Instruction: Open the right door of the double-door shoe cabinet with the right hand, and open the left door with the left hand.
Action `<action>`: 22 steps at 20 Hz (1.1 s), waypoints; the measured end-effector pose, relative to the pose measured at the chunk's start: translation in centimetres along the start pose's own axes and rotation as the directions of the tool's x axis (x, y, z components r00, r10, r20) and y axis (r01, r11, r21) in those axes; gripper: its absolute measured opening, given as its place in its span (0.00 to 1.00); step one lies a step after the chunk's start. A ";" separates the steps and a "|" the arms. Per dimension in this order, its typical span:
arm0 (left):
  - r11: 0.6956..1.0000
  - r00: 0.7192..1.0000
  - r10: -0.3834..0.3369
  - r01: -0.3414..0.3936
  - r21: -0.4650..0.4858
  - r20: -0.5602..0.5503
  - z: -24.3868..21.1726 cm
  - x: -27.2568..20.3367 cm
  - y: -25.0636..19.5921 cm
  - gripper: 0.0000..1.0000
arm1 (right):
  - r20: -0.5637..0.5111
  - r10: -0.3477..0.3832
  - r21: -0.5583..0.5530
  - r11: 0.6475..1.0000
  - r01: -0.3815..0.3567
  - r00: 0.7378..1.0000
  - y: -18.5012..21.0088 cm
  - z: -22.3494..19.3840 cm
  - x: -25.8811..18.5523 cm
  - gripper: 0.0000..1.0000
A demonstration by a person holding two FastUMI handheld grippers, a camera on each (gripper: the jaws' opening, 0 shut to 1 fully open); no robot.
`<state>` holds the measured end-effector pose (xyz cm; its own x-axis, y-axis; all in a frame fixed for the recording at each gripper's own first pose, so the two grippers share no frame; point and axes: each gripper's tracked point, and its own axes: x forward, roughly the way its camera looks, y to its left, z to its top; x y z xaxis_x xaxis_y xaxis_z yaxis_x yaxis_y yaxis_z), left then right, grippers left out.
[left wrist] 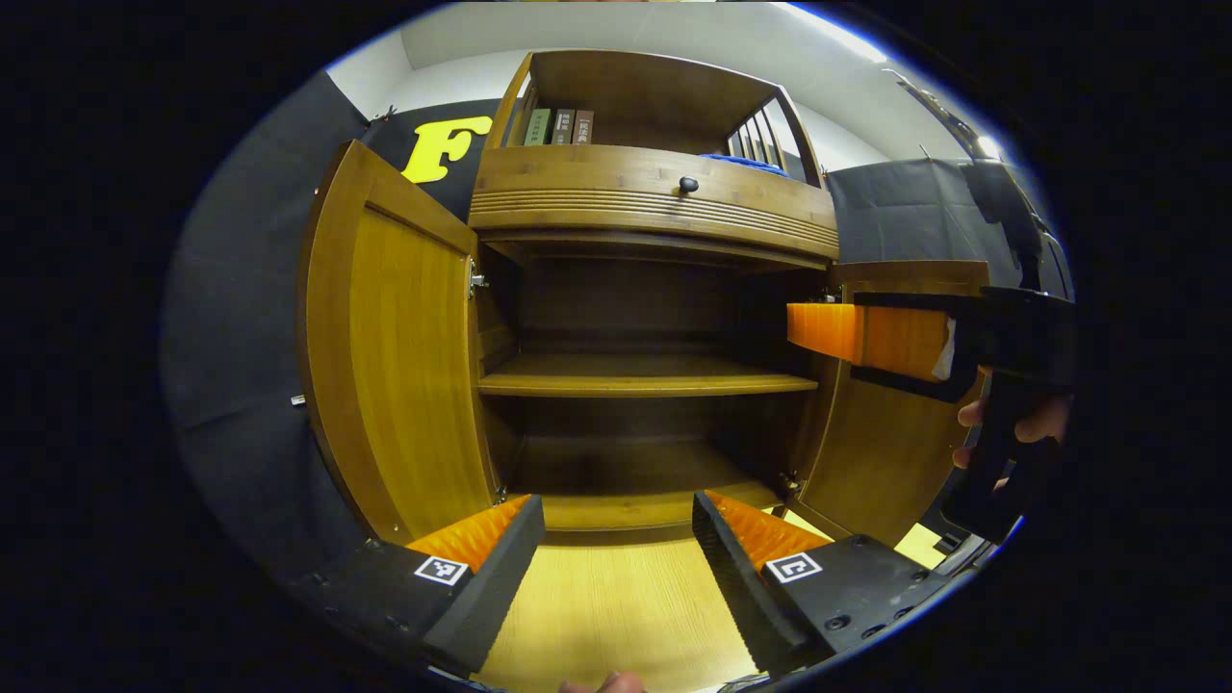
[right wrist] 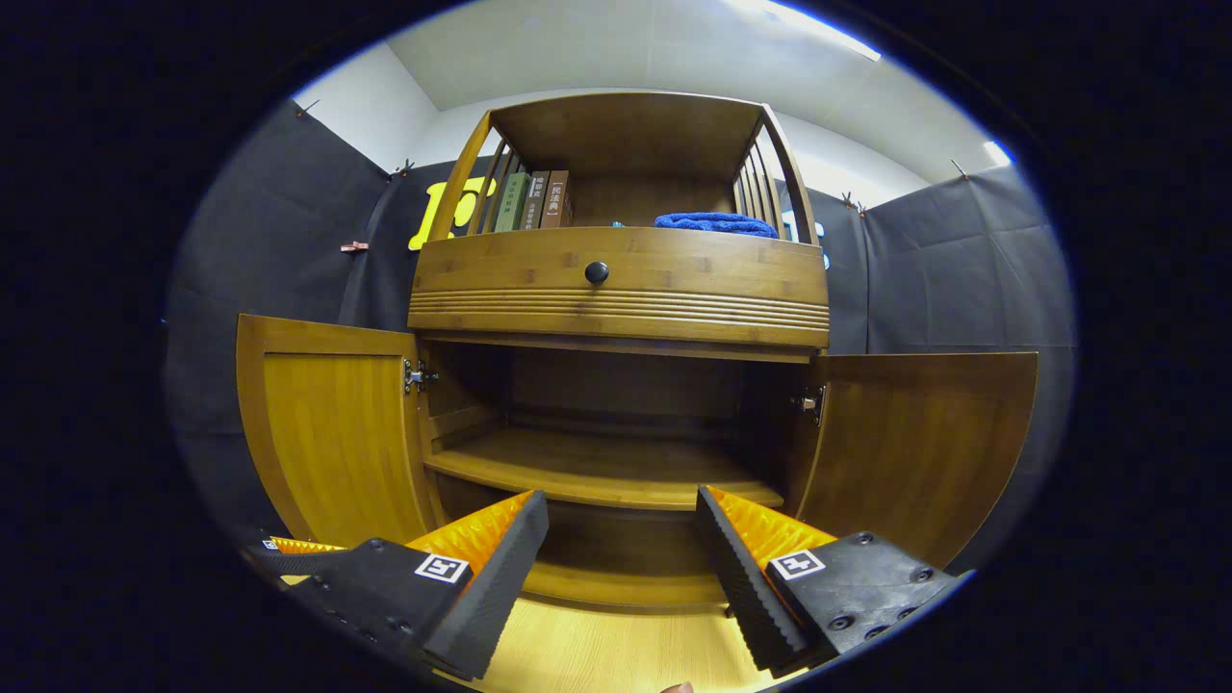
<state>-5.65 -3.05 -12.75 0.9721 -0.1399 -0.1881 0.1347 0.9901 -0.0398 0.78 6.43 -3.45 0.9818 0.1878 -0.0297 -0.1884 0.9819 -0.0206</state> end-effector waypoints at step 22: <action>1.000 1.000 -0.024 0.024 0.008 0.004 -0.3 0.7 0.2 0.97 | 0.018 -0.001 0.009 1.000 0.000 1.000 0.8 -0.2 1.7 0.98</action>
<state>-5.01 -2.91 -13.19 0.9693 -0.1637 -0.1835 0.1598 0.9865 -0.0362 2.26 7.49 -3.68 0.9822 0.1876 -0.0113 -0.1878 0.9821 -0.0112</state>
